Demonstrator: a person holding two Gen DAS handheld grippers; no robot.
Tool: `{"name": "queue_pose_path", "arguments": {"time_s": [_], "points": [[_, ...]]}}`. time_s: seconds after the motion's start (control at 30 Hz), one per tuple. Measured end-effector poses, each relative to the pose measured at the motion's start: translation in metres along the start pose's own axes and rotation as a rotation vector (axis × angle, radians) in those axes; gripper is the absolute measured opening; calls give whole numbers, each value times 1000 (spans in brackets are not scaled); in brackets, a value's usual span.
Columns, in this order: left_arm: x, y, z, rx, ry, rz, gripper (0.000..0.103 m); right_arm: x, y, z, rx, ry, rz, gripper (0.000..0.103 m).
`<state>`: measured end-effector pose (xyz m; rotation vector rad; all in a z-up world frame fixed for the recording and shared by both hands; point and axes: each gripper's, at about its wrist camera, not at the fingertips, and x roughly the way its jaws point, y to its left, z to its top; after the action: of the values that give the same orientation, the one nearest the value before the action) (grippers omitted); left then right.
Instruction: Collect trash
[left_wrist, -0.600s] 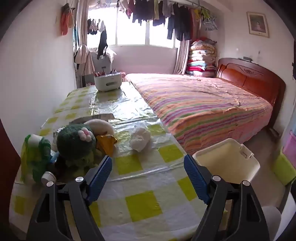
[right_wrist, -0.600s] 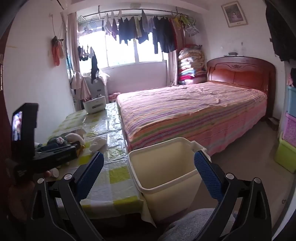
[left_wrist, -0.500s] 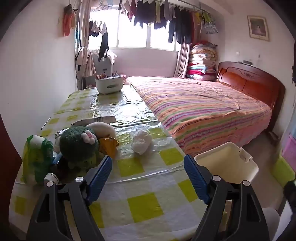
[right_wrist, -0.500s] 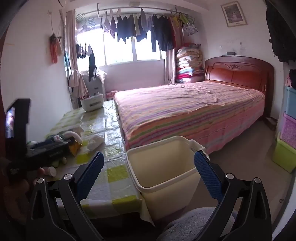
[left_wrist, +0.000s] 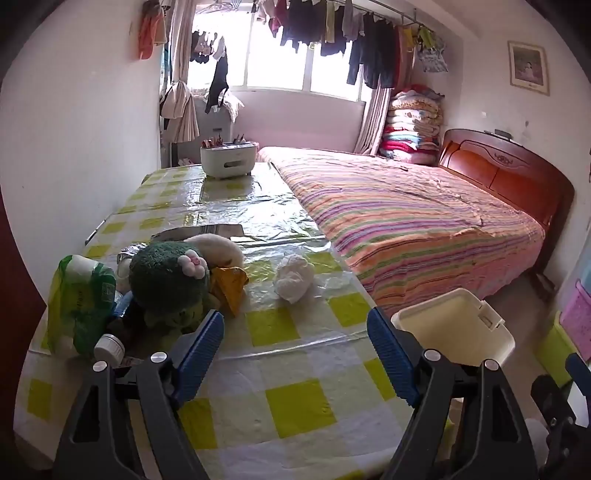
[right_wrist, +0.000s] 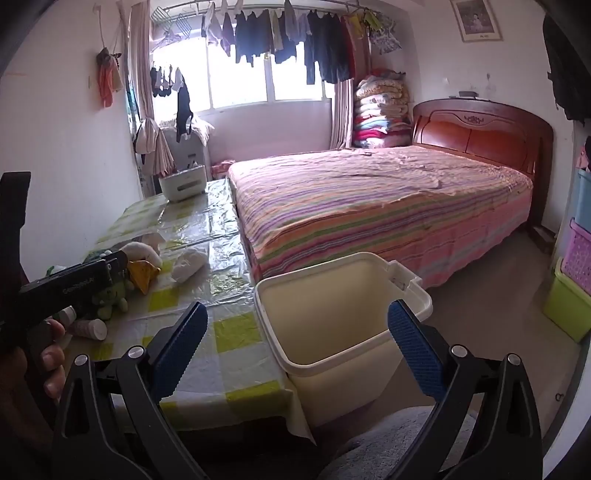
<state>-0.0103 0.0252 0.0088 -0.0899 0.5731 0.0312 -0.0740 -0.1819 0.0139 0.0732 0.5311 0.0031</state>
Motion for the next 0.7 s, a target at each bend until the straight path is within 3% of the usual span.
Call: {"name": "queue_pose_path", "arguments": {"time_s": [0.3, 0.7], "points": [[-4, -2, -2, 16, 6, 0, 78, 15, -3, 14, 11, 62, -190, 97], [-4, -17, -7, 71, 24, -9, 78, 4, -2, 22, -25, 47, -236, 97]]}}
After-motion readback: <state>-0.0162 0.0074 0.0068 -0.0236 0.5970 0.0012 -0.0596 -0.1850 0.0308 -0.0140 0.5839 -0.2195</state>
